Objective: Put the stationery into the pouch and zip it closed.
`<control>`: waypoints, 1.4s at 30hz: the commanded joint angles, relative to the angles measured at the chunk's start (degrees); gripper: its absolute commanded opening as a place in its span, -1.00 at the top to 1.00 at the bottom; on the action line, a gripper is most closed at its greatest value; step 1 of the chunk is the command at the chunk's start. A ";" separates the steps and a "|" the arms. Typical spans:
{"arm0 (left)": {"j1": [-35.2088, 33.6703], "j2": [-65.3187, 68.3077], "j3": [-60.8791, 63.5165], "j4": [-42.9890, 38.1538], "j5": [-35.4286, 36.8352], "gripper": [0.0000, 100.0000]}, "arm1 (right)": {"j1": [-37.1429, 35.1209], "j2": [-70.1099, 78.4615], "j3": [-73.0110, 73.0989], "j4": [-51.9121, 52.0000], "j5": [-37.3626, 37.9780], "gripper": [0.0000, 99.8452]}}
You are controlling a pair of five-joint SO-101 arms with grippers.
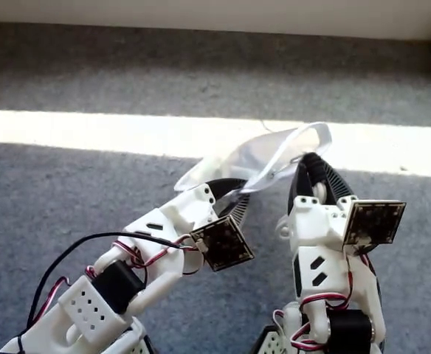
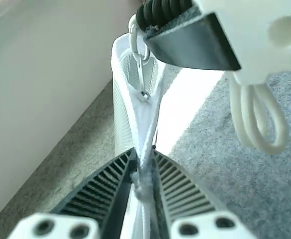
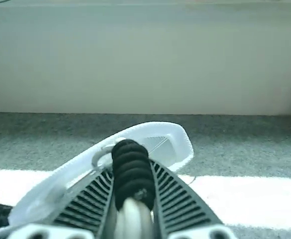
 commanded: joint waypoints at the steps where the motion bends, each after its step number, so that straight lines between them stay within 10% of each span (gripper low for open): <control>1: -1.89 0.31 -0.22 0.97 0.26 0.95 | -4.88 0.22 -4.97 2.68 -0.35 0.99; 8: -2.15 0.31 -0.22 0.97 7.47 0.60 | -7.43 0.22 -6.29 4.18 -0.35 0.99; 23: -1.89 0.84 4.53 -7.12 10.90 0.59 | -14.02 0.22 -6.37 5.93 -0.62 0.99; 42: -4.00 -0.22 5.32 -10.73 10.90 0.99 | -10.15 0.04 -6.37 10.68 4.84 0.99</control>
